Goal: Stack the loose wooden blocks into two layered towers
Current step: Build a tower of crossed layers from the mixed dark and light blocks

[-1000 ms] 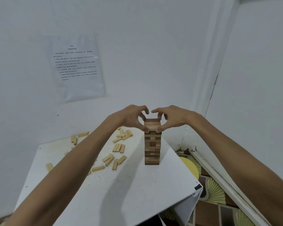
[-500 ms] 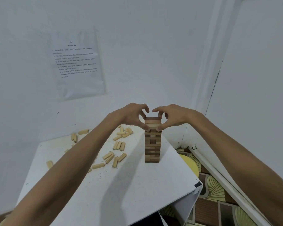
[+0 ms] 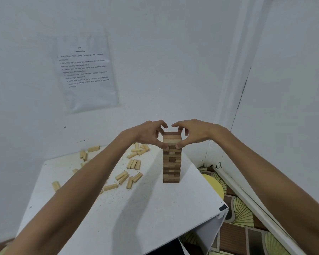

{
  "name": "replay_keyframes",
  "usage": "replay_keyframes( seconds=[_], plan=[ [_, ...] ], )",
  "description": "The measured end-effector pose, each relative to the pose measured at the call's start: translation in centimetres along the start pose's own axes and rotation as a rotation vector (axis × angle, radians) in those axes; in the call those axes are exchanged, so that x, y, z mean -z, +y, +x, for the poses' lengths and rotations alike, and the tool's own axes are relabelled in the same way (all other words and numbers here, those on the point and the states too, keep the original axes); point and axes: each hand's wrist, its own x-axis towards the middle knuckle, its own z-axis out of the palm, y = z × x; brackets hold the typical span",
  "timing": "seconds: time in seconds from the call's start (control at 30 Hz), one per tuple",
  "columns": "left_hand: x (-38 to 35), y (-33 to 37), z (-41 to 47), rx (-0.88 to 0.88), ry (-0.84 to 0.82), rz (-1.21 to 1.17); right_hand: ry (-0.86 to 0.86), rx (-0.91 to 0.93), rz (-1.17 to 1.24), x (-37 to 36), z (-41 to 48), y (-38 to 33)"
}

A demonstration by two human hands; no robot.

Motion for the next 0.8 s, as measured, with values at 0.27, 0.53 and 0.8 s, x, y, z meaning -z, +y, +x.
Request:
replay_keyframes(
  seconds=[0.27, 0.53, 0.8],
  plan=[
    [-0.45, 0.04, 0.23, 0.002, -0.016, -0.04, -0.035, -0.015, 0.042, -0.55, 0.4, 0.07],
    [-0.57, -0.14, 0.39, 0.01, 0.004, -0.057, -0.029, -0.01, 0.074, -0.76, 0.71, 0.24],
    [-0.58, 0.31, 0.64, -0.006, -0.008, -0.039, -0.032, -0.013, 0.056, -0.93, 0.44, -0.22]
  ],
)
